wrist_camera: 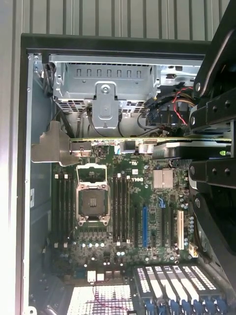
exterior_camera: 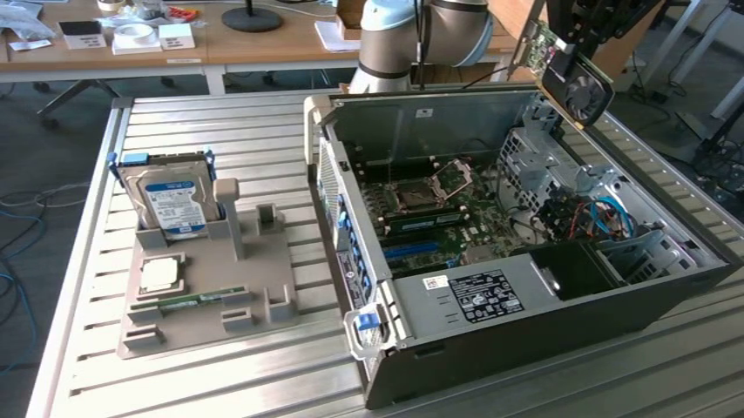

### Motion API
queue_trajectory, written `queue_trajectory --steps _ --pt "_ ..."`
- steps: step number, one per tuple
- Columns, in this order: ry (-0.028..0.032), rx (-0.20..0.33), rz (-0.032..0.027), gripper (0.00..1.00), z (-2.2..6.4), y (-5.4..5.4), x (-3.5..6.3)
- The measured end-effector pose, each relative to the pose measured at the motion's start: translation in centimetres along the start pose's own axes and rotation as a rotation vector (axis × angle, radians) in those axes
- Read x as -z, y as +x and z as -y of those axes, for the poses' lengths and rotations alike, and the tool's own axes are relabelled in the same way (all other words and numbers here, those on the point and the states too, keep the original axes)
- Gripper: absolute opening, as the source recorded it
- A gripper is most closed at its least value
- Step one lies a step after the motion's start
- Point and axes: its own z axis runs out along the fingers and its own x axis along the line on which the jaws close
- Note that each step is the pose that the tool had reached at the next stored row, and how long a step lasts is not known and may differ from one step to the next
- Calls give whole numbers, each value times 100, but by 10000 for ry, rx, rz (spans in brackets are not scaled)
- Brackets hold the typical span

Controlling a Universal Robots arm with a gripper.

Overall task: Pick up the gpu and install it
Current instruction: 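Pick up the gpu and move the gpu toward the slot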

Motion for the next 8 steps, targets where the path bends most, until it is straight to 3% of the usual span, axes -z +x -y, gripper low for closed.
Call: queue_trajectory --steps 8 --pt "0 0 0 27 0 0 0"
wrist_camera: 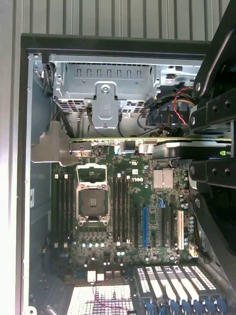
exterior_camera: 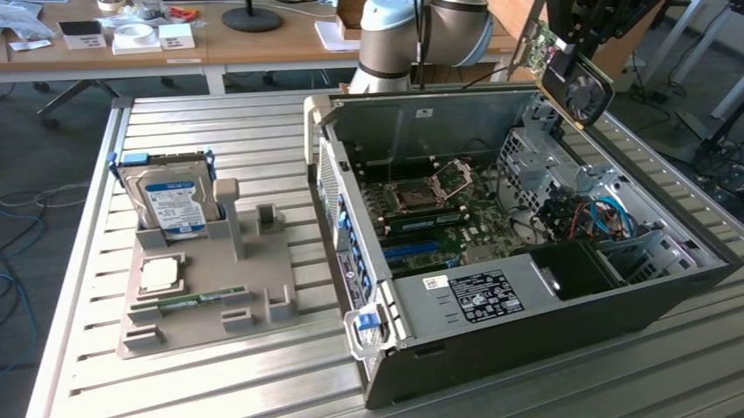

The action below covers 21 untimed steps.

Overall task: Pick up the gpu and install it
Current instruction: 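Pick up the gpu and move the gpu toward the slot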

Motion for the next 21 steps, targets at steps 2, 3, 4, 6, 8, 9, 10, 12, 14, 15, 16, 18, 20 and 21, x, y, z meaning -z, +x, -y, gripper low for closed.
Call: queue_trajectory --steps 2,3,4,6,8,9,10,12,14,15,16,18,20,21 --pt "-2 0 0 27 0 0 -3" --pt "-4 0 1 27 0 0 -10" --pt "-2 0 2 27 0 1 -21" --pt "-1 0 5 27 0 2 -47" --pt "0 0 7 27 0 2 -66" --pt "0 0 7 27 0 2 -70" --pt "0 0 6 27 0 2 -71" --pt "2 0 6 27 0 2 -71" --pt "0 0 6 27 0 2 -72" --pt "0 0 6 27 0 2 -72" --pt "-1 0 6 27 0 2 -74" --pt "-1 0 10 27 0 3 -92" --pt "0 1 12 27 0 3 -113" --pt "-1 0 14 27 1 4 -126"
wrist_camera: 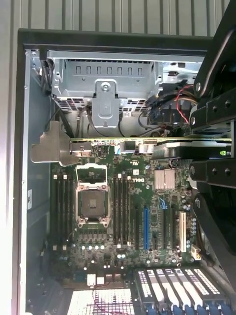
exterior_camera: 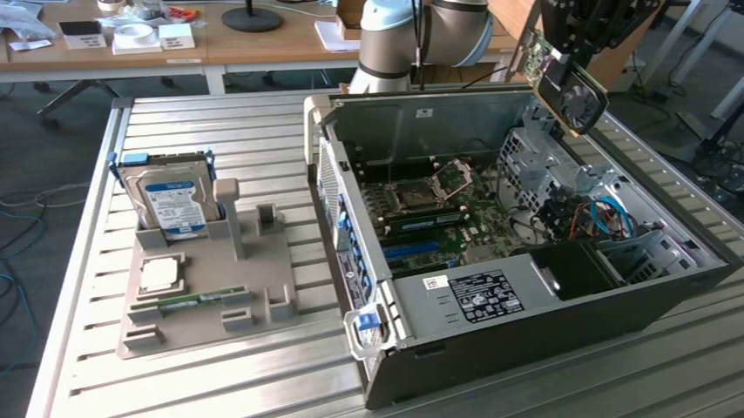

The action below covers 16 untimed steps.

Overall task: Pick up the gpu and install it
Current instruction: 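Pick up the gpu and move the gpu toward the slot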

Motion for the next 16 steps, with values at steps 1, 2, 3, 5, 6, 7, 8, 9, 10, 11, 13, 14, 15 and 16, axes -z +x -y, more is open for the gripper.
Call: queue_trajectory --steps 1,2,3,5,6,7,8,9,10,11,13,14,15,16 --pt "0 0 1 27 0 0 -14" --pt "1 0 2 27 1 1 -29" --pt "1 0 3 27 1 1 -43" --pt "1 0 3 27 1 2 -53" --pt "2 0 3 27 1 2 -53" --pt "3 0 3 27 2 2 -53" --pt "2 0 3 27 2 2 -54" --pt "1 0 3 27 1 2 -54" --pt "1 0 3 27 1 2 -54" --pt "1 0 3 27 1 2 -54" --pt "1 0 3 27 1 2 -54" --pt "0 0 3 27 1 2 -54" --pt "0 0 4 27 1 2 -56" --pt "-2 0 4 27 1 2 -61"
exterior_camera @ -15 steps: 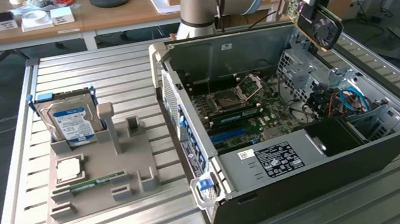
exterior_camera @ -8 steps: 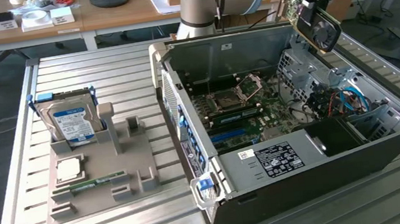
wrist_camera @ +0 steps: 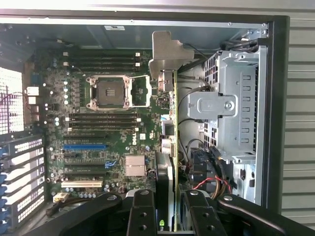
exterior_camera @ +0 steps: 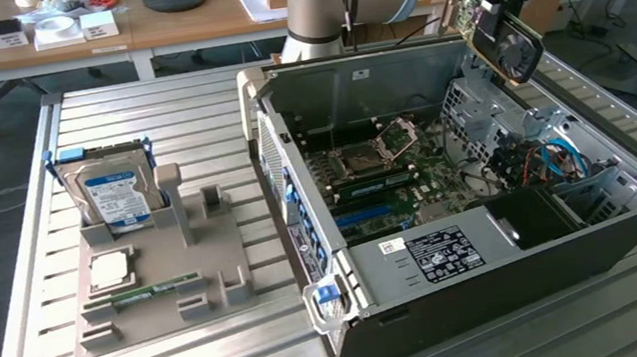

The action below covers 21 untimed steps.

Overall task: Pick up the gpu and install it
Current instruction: 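Pick up the gpu and move the gpu toward the slot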

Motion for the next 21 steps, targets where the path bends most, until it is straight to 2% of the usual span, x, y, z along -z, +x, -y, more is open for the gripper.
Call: queue_trajectory --steps 21 --pt "2 -3 -1 27 6 11 -364"
